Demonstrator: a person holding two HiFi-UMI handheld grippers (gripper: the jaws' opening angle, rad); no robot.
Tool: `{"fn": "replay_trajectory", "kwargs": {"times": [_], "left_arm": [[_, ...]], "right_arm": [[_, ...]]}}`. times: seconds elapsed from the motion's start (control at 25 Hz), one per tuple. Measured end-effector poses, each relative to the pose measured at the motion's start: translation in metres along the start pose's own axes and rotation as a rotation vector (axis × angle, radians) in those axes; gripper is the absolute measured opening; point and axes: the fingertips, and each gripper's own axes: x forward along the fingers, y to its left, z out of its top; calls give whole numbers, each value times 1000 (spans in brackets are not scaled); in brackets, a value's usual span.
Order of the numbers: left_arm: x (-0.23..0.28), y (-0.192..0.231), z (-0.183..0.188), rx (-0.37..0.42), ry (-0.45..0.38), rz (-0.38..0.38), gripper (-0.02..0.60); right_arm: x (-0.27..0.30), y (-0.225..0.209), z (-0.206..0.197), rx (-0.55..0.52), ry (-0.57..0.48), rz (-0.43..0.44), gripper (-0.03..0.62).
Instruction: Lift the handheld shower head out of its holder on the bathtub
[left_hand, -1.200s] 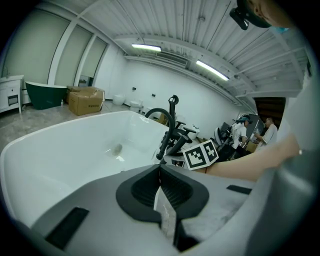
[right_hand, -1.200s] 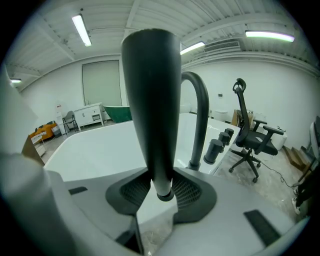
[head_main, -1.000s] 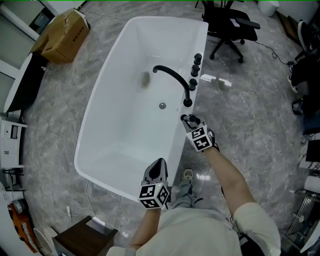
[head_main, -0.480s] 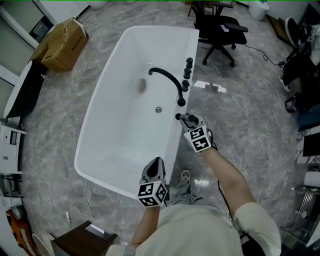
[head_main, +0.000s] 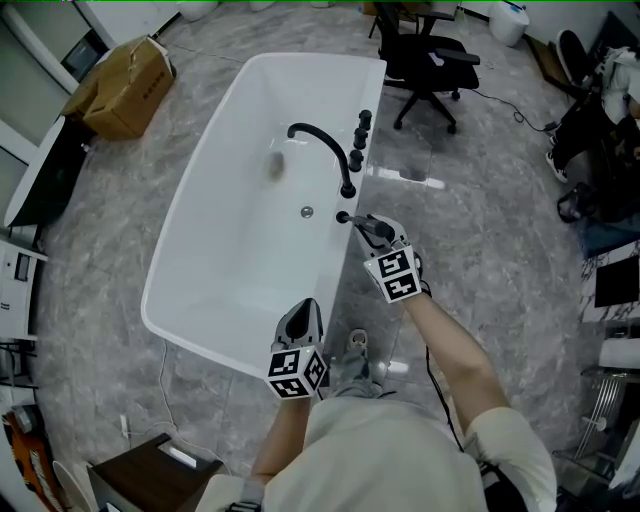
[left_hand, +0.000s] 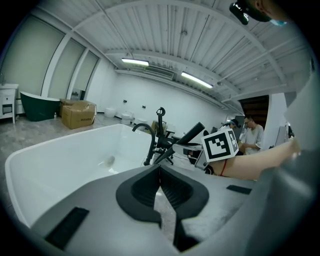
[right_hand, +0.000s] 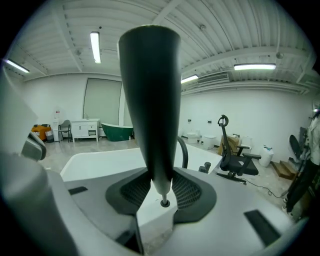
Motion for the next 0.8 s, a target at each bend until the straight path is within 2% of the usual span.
{"fn": "replay_trajectory", "kwargs": {"times": [0.8], "left_arm": [[-88, -77, -39, 81, -18, -100, 21]], "right_arm": [[-184, 28, 20, 50, -169, -99, 144]]}}
